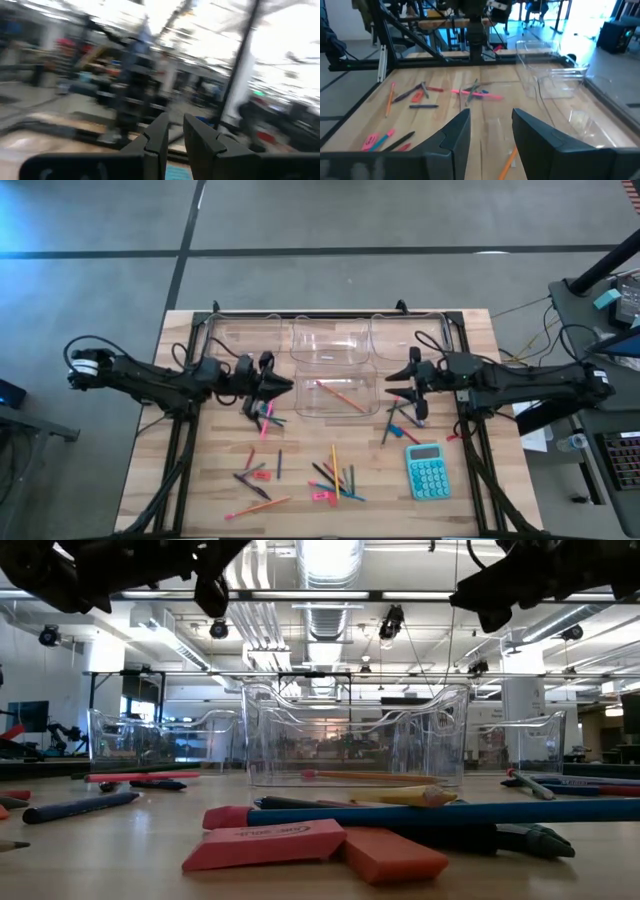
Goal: Sort crayons/erasers/pens/pencils in bins
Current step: Put the left green pencil into the bottom transparent bin
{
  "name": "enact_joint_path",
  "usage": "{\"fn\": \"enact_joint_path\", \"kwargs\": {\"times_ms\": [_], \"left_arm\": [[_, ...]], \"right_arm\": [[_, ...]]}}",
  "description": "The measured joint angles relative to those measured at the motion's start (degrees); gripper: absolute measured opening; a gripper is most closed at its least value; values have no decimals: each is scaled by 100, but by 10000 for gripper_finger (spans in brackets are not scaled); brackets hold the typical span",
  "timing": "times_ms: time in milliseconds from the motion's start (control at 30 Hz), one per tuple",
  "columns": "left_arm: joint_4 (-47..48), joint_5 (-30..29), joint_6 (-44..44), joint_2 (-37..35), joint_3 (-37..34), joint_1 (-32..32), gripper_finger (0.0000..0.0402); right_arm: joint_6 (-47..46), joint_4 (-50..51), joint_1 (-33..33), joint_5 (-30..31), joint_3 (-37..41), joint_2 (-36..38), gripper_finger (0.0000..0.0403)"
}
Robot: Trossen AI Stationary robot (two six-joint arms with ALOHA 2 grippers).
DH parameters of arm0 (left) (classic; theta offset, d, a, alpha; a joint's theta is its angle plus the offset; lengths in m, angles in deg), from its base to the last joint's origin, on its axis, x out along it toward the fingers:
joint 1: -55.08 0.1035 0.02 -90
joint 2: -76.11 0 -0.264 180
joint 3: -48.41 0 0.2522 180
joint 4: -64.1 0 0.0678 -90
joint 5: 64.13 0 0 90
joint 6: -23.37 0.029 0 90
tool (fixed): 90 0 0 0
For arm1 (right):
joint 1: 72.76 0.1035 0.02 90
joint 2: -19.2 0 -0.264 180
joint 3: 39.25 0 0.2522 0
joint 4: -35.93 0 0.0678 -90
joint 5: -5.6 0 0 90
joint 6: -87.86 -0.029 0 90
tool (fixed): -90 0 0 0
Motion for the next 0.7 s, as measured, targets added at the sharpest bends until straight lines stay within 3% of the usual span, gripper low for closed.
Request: {"fn": "enact_joint_path", "kwargs": {"times_ms": [167, 267, 533, 700], "left_arm": [[387, -60, 61, -38, 13, 34, 44], [1190, -79, 19, -139, 180, 79, 44], [5951, -219, 321, -414, 1777, 122, 44], [7943, -151, 301, -367, 2572, 111, 44]], "right_arm": [[-294, 79, 27, -1, 64, -133, 137], [-560, 60, 144, -1, 224, -160, 137], [-611, -881, 262, 24, 520, -167, 137], [-596, -884, 262, 13, 496, -189, 137]]}}
